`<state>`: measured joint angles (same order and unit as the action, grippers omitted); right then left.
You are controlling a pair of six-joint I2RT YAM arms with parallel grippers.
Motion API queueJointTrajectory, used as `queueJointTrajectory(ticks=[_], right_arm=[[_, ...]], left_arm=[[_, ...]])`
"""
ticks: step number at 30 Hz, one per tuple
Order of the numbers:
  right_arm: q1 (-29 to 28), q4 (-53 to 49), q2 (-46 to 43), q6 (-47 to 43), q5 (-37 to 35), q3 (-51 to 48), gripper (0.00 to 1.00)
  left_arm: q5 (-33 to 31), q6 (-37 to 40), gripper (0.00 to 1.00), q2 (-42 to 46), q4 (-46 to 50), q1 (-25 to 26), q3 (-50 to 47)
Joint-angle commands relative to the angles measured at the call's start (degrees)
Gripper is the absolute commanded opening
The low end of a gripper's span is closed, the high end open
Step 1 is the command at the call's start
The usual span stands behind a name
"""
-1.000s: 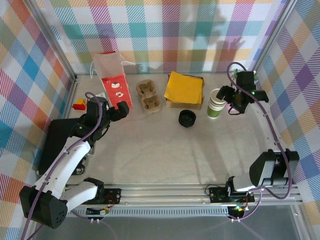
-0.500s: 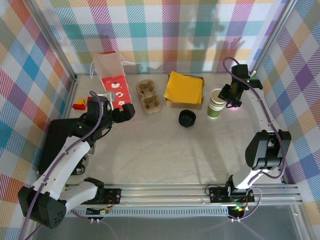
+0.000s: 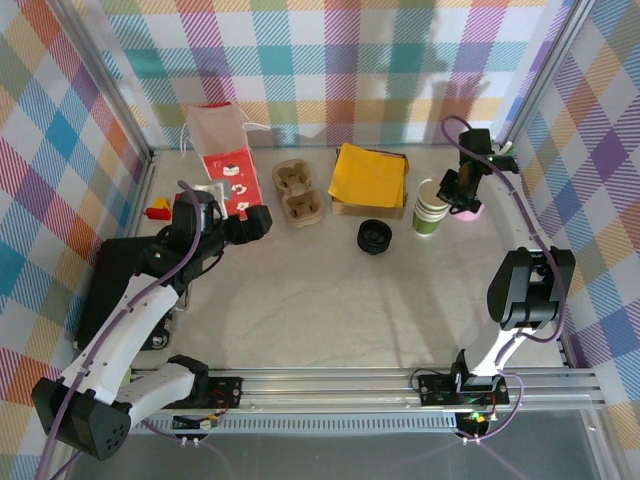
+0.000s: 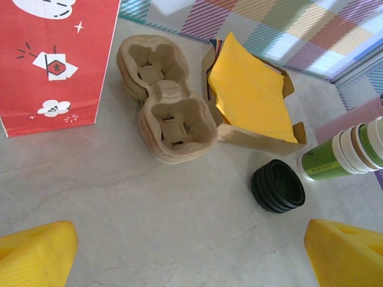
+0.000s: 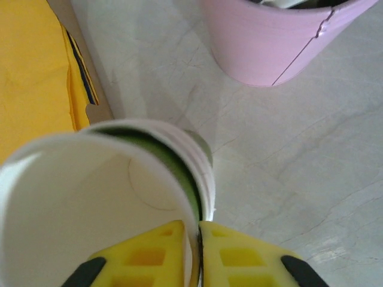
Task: Pack the takeout coffee
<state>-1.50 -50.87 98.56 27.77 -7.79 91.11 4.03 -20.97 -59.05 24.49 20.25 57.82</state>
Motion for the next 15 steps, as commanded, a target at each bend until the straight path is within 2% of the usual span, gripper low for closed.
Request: queueJointTrajectory(ticks=[1,8,15], right_arm=[[0.2,-1.8,-0.9,-1.3,0.1,3.1,0.11],[0.2,-7.2,-2.4,-3.7,0.4,9.2,0.06],[-0.9,-16.8,-5.3,-6.8,3.6,19.4,0.04]], left_arm=[[0.6,0.9,0.97,1.2,1.3,0.7,2.1],[1.1,0.8,0.97,1.0,1.3,0.8,2.3],[1.0,0.8,0.97,1.5,3.0,0.9,4.3]])
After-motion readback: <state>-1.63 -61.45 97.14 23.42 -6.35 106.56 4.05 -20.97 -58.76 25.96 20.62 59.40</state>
